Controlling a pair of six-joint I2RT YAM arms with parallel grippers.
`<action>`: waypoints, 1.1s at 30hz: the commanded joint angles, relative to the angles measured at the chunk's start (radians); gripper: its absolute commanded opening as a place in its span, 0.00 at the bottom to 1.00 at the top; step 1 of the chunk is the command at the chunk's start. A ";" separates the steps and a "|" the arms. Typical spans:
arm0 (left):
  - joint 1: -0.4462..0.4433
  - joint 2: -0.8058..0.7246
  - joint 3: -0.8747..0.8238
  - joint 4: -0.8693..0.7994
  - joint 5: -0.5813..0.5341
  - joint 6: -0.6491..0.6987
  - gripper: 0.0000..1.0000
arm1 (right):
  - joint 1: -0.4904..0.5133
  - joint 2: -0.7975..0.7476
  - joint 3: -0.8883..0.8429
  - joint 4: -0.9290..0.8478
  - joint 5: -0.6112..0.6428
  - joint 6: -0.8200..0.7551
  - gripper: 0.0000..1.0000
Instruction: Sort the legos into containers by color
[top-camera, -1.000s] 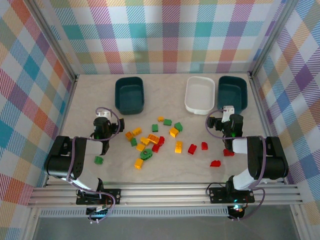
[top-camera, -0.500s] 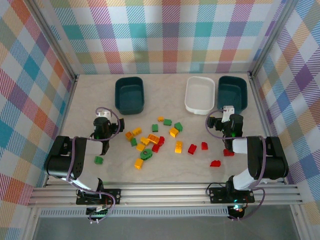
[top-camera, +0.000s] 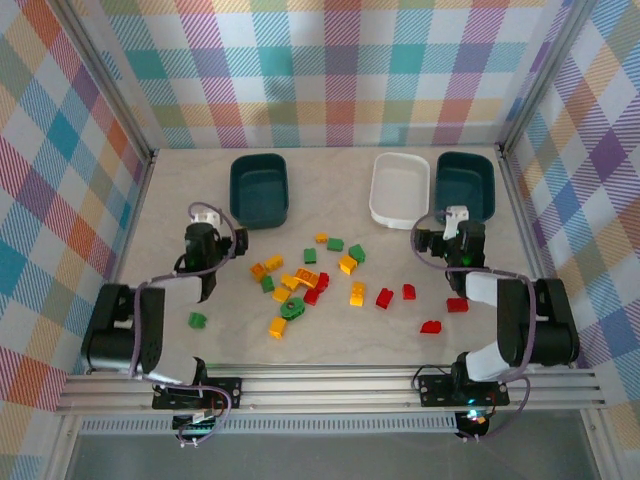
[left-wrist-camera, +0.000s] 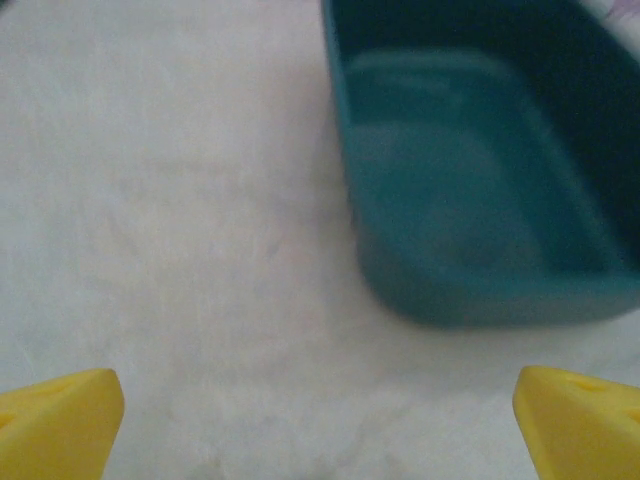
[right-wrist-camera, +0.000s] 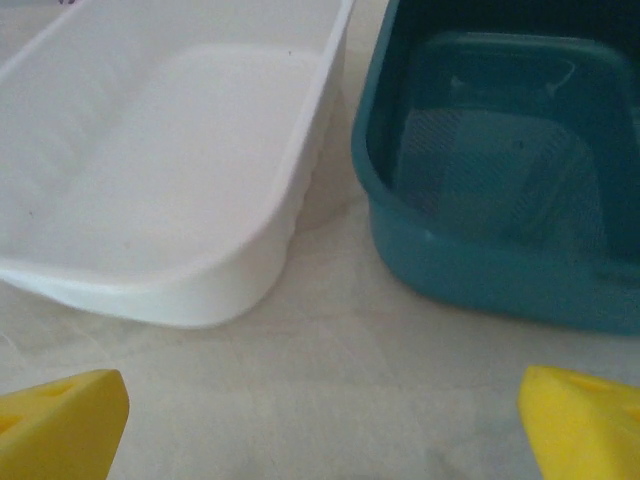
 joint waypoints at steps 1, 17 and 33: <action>0.005 -0.217 0.044 -0.111 0.040 -0.031 1.00 | 0.058 -0.146 0.202 -0.329 0.093 0.075 1.00; 0.025 -0.784 0.046 -1.175 -0.289 -1.173 1.00 | 0.119 -0.290 0.284 -0.744 -0.197 0.590 0.87; 0.111 -0.397 0.196 -1.565 -0.011 -1.294 0.92 | 0.215 -0.262 0.155 -0.715 -0.158 0.593 0.85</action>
